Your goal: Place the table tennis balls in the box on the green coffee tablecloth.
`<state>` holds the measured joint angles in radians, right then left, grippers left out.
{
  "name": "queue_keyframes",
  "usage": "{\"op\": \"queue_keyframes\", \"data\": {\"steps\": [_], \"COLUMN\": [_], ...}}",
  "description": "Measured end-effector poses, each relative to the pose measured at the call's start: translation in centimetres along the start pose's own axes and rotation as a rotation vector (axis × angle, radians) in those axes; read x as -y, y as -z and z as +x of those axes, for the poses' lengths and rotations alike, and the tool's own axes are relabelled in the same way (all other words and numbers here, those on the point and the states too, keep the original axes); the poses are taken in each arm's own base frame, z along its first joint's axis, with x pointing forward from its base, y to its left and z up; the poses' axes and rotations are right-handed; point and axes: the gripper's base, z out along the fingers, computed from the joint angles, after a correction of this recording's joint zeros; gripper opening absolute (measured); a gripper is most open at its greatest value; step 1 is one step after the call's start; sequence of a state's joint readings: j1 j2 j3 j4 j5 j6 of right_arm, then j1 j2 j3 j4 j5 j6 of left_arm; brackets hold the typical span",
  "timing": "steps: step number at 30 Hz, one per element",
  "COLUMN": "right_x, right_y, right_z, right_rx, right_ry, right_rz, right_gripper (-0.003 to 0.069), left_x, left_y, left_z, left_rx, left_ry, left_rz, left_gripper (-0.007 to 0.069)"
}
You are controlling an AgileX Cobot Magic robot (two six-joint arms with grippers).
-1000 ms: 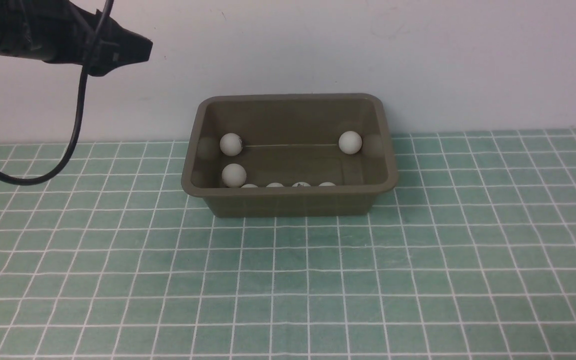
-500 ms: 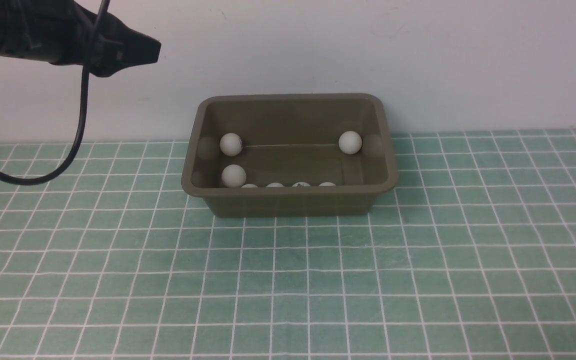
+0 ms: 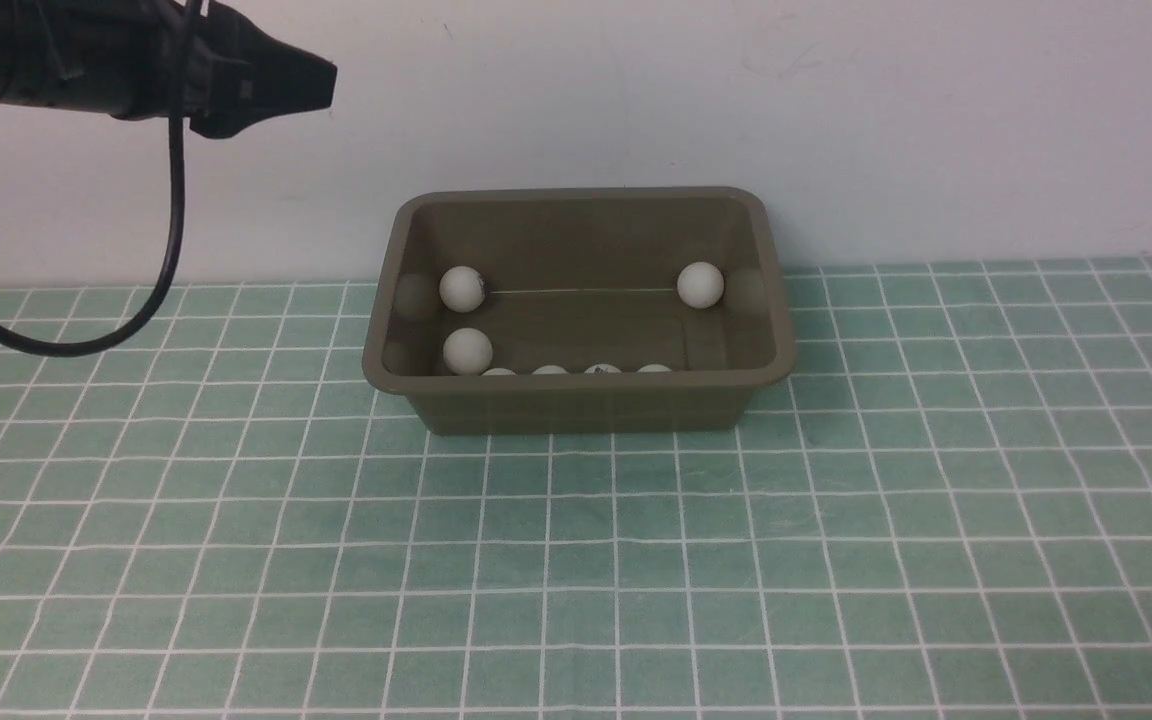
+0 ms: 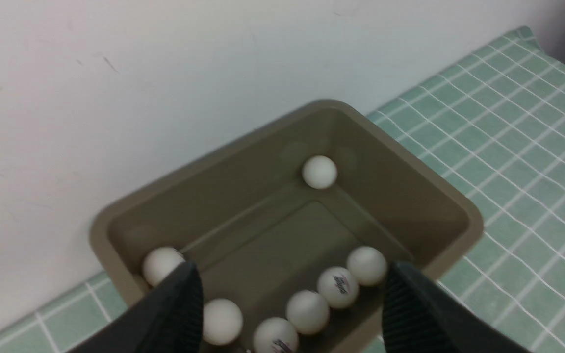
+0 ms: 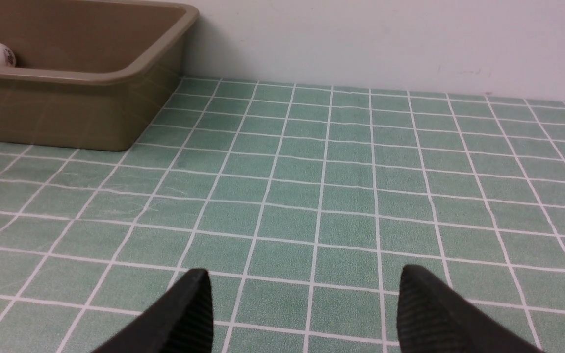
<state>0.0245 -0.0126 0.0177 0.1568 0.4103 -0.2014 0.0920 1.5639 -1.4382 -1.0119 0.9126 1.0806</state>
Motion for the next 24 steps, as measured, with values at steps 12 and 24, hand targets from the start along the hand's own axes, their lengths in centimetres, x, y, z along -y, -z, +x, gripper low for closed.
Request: {"op": "queue_keyframes", "data": {"steps": [12,24], "right_x": [0.0,0.0], "right_y": [0.0,0.0], "right_z": [0.0,0.0], "right_rx": [0.000,0.000], "right_ry": [0.000,0.000], "right_rz": [0.000,0.000], "right_gripper": [0.0461,0.0461], "left_x": [1.5,3.3], "left_y": [4.4,11.7], "left_z": [-0.1,-1.3], "left_rx": [-0.043,0.035], "left_ry": [0.041,0.049], "left_rz": [0.082,-0.098], "left_gripper": [0.0447,0.0447]}}
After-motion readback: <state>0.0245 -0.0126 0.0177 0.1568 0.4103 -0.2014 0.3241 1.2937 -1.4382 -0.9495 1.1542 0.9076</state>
